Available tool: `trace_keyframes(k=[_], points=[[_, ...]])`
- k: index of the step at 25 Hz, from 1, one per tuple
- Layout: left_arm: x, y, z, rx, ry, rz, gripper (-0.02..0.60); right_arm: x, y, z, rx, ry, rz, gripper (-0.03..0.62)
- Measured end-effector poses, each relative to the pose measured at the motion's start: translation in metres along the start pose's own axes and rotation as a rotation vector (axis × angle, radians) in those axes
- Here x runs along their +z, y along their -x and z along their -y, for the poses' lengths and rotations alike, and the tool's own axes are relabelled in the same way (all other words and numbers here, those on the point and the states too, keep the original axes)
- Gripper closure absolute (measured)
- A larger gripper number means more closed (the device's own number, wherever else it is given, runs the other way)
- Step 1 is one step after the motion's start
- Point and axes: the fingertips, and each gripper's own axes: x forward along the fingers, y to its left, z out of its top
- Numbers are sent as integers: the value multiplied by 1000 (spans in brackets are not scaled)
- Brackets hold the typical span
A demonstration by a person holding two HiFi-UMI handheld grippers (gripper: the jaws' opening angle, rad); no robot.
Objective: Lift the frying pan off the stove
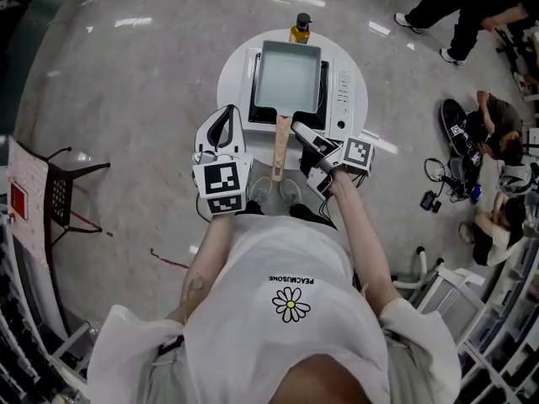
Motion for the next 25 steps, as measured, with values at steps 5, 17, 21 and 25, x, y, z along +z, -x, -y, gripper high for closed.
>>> trace_keyframes(k=[5, 17, 21, 25], points=[[-4, -2, -1, 1, 4, -15, 581, -29, -21, -2, 118, -100, -165, 191], [-13, 0, -8, 18, 22, -36, 583, -51, -43, -5, 140, -187, -302, 423], [-15, 1, -11, 21, 28, -40, 582, -53, -44, 2, 101, -200, -312, 517], [-16, 2, -13, 24, 36, -45, 582, -54, -44, 2, 100, -209, -325, 519]])
